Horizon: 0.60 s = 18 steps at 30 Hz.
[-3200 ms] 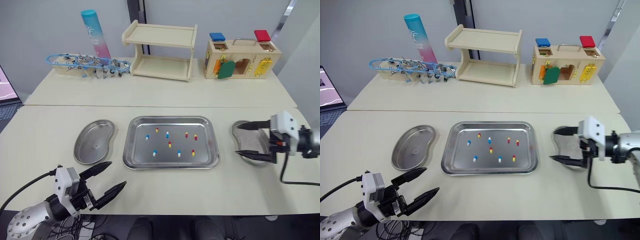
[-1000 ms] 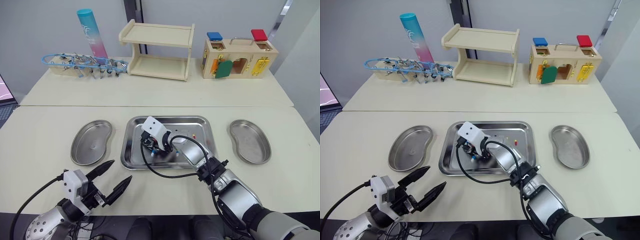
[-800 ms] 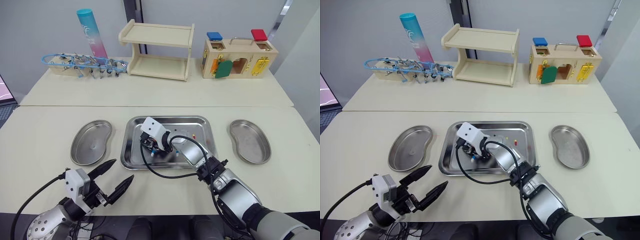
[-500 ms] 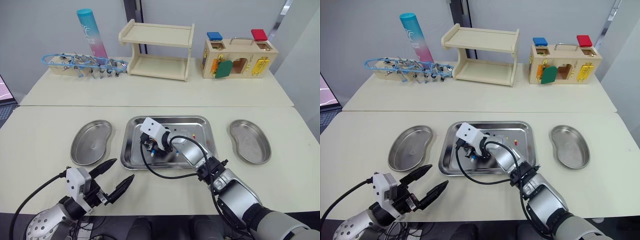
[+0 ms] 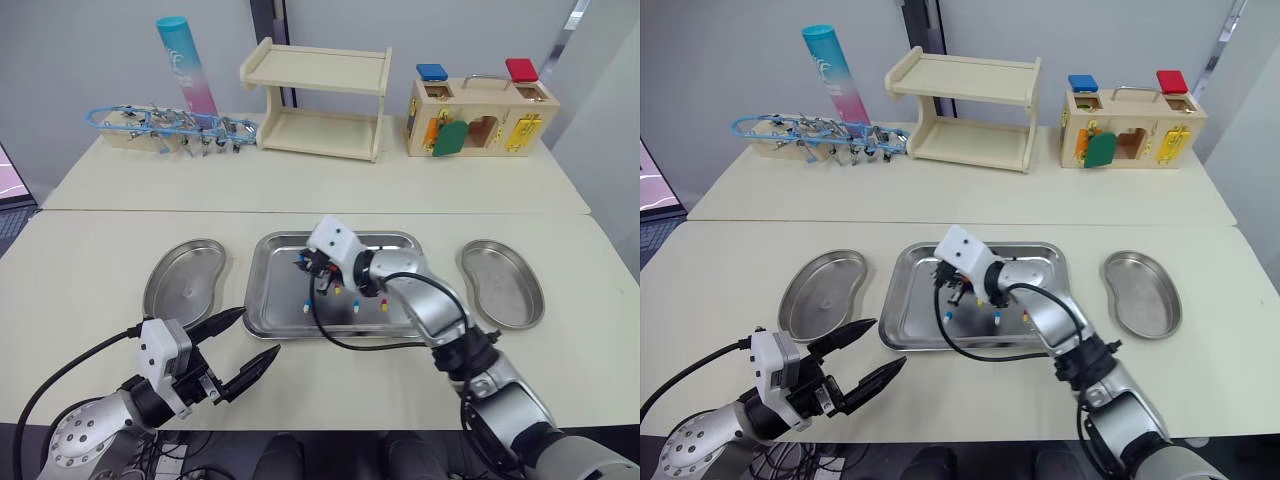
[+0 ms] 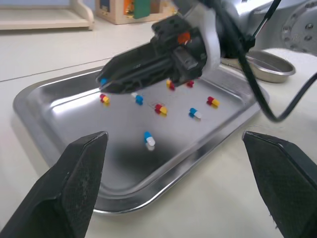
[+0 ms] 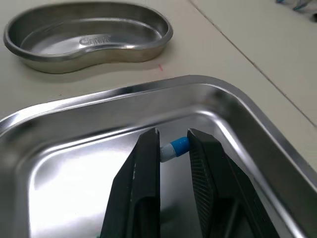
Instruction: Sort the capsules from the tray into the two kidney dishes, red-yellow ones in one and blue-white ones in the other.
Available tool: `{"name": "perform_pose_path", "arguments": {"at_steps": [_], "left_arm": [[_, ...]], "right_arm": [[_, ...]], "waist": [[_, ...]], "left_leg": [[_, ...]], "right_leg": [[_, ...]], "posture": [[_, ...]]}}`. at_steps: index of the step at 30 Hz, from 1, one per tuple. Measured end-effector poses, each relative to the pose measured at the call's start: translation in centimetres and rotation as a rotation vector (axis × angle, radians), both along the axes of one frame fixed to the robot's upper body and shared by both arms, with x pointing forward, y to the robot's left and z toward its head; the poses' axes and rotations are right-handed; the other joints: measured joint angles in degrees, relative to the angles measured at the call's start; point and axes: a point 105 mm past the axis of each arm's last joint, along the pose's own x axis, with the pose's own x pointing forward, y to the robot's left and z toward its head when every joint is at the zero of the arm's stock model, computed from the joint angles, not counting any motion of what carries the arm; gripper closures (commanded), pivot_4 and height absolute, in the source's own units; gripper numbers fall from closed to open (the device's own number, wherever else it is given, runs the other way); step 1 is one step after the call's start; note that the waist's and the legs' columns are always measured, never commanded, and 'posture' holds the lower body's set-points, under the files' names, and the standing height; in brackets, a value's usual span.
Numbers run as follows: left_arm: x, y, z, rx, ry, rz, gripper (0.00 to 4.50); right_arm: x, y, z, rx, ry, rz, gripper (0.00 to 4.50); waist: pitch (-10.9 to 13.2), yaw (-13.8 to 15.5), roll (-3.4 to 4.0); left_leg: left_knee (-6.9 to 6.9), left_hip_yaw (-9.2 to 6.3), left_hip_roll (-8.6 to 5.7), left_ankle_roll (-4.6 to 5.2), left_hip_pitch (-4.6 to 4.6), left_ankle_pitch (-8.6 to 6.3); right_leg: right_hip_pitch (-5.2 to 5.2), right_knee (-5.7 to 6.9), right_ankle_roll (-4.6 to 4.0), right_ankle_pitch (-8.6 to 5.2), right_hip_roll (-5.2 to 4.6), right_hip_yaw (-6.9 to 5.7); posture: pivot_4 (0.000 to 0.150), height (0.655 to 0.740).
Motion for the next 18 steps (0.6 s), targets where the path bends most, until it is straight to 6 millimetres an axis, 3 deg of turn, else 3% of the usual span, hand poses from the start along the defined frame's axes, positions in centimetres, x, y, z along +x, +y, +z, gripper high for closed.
{"name": "perform_pose_path", "arguments": {"at_steps": [2, 6, 10, 18], "left_arm": [[-0.1, -0.6, 0.1, 0.004, -0.003, -0.055, 0.0], [-0.7, -2.2, 0.4, 0.005, -0.017, -0.196, 0.0], [-0.7, -3.5, 1.0, -0.007, -0.048, -0.293, 0.0], [-1.0, -5.4, 1.6, -0.022, -0.08, -0.438, 0.0]], "right_arm": [[-0.4, -1.9, 0.9, 0.023, 0.011, -0.025, 3.95], [-1.3, -9.9, 1.9, -0.018, 0.058, -0.147, 3.95], [-2.3, -14.1, 3.2, -0.027, 0.078, -0.225, 3.95], [-5.1, -25.2, 1.3, -0.2, 0.22, -0.478, 3.95]], "waist": [[0.0, -0.3, 0.05], [0.0, 1.2, 0.06], [0.1, 0.9, 0.07], [0.1, 1.3, 0.07]], "left_leg": [[-0.06, -0.04, 0.03, 0.01, 0.05, 0.0], [0.03, 0.0, -0.04, 0.0, -0.31, 0.0], [0.0, -0.05, 0.0, 0.02, -0.23, 0.0], [0.04, 0.03, -0.01, 0.02, -0.29, -0.01]], "right_leg": [[0.0, 0.02, -0.03, -0.01, 0.06, 0.0], [-0.1, -0.13, -0.02, 0.0, -0.05, -0.07], [-0.12, -0.06, -0.03, -0.01, 0.04, -0.02], [-0.06, -0.14, -0.03, -0.01, 0.01, -0.04]], "posture": [[0.15, 0.74], [0.15, 0.74], [0.15, 0.74], [0.15, 0.74]]}}
